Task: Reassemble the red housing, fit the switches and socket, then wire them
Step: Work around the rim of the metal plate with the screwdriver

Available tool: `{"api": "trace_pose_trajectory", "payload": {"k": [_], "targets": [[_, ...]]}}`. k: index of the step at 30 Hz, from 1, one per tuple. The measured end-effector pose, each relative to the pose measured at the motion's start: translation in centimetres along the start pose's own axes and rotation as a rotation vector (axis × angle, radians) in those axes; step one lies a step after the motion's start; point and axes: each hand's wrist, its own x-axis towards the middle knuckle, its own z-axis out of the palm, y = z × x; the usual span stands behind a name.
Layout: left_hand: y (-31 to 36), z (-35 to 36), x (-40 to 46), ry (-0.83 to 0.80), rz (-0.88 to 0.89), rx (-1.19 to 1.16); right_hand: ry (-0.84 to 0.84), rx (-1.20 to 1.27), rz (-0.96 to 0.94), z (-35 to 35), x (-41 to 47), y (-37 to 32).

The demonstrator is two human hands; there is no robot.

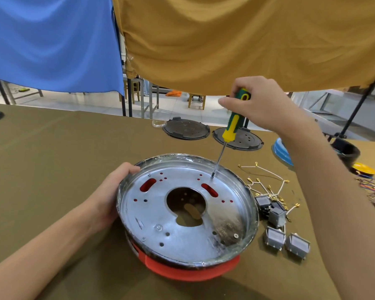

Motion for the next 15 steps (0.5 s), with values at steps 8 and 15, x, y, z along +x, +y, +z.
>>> {"api": "trace_pose_trajectory", "payload": {"k": [8, 15], "targets": [[-1.3, -0.9, 2.2, -0.029, 0.013, 0.016, 0.129, 0.101, -0.005, 0.8, -2.1, 0.0], [-2.0, -2.1, 3.8, -0.096, -0.002, 0.079, 0.094, 0.220, 0.042, 1.5, -2.0, -0.8]]}}
